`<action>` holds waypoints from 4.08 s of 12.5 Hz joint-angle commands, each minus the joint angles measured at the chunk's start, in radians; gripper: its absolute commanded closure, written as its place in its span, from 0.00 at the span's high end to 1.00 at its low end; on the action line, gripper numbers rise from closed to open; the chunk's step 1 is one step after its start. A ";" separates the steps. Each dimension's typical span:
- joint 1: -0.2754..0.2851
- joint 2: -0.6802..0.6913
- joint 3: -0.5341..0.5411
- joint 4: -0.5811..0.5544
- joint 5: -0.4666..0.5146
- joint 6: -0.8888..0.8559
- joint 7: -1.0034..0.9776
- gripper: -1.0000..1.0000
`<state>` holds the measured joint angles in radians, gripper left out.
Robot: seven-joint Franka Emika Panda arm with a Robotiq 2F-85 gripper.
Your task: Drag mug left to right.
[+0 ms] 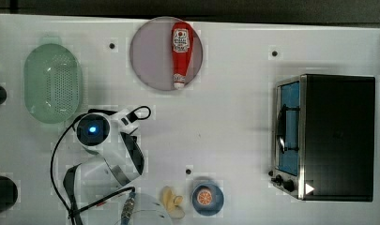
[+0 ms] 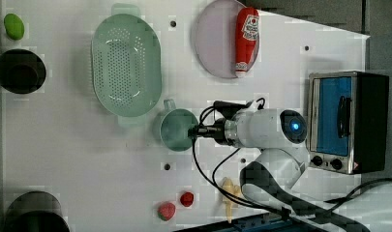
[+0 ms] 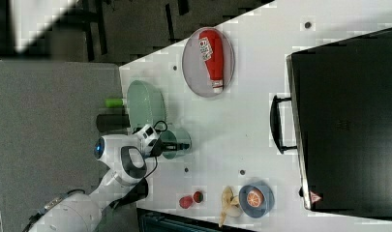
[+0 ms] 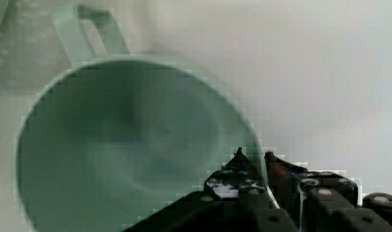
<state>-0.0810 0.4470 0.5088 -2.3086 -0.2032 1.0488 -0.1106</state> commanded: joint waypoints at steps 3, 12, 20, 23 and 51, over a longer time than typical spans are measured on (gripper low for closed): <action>-0.082 -0.046 -0.023 -0.023 0.000 -0.001 -0.095 0.17; -0.151 -0.098 -0.115 -0.074 0.000 0.002 -0.201 0.17; -0.226 -0.104 -0.148 -0.078 0.000 0.009 -0.346 0.17; -0.256 -0.106 -0.179 -0.075 0.000 0.009 -0.441 0.17; -0.317 -0.622 -0.134 0.211 0.237 -0.667 0.013 1.00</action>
<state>-0.3911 -0.1814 0.3735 -2.0977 0.0357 0.3977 -0.2974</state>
